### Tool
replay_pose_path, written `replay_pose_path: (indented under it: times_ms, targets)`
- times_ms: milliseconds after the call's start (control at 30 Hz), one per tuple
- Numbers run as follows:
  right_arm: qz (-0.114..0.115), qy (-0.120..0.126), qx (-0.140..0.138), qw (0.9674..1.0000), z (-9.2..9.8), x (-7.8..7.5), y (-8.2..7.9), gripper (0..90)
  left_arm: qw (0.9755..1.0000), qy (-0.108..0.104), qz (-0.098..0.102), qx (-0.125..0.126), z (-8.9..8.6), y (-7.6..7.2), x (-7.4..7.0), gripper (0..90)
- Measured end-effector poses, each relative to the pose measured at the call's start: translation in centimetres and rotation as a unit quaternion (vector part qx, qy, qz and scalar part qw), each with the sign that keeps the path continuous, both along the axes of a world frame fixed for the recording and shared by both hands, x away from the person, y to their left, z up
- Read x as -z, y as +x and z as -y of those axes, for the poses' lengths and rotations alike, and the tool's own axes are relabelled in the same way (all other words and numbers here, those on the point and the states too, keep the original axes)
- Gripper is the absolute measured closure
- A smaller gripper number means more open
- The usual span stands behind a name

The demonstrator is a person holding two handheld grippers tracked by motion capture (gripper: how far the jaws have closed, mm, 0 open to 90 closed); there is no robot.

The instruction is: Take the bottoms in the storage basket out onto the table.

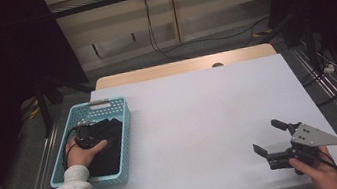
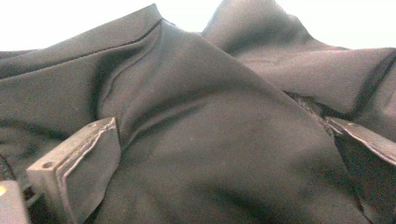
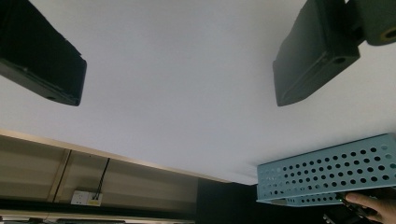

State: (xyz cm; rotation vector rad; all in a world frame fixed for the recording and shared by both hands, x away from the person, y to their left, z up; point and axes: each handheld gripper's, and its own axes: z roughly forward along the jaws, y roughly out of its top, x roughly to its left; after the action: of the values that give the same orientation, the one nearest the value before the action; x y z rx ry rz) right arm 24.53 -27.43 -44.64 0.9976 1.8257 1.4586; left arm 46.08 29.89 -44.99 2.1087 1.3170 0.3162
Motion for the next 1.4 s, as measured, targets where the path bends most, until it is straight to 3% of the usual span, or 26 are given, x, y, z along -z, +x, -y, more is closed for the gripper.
replay_pose_path:
  times_ms: [300,367,433,567,700,967,1400]
  targets:
    - [-0.002,-0.005,-0.002,1.0,0.0,0.1,0.2,2.1,0.9998,0.0,-0.015,0.015,0.6,-0.1,-0.6,16.8]
    - [-0.003,-0.004,-0.002,1.0,-0.1,0.1,0.2,2.1,0.9997,-0.001,-0.016,0.02,0.8,-0.1,-0.7,24.9]
    - [-0.004,-0.005,-0.002,1.0,0.0,0.1,0.2,2.1,0.9994,-0.008,-0.021,0.027,0.8,0.0,-0.8,27.2]
    - [-0.006,-0.004,0.0,1.0,0.1,0.2,0.2,2.2,0.9985,-0.027,-0.024,0.041,0.9,-0.1,-0.8,43.5]
    - [-0.006,-0.004,-0.003,1.0,0.0,0.2,0.2,2.4,0.998,-0.032,-0.027,0.048,0.9,-0.2,-0.8,52.2]
    - [-0.008,-0.004,-0.003,1.0,-0.1,0.2,0.2,2.5,0.9976,-0.014,-0.048,0.047,1.7,0.1,-1.3,58.8]
    - [-0.002,-0.006,-0.009,0.9999,-0.2,0.1,0.2,2.3,0.9978,-0.002,-0.058,0.03,2.1,0.1,-1.8,61.9]
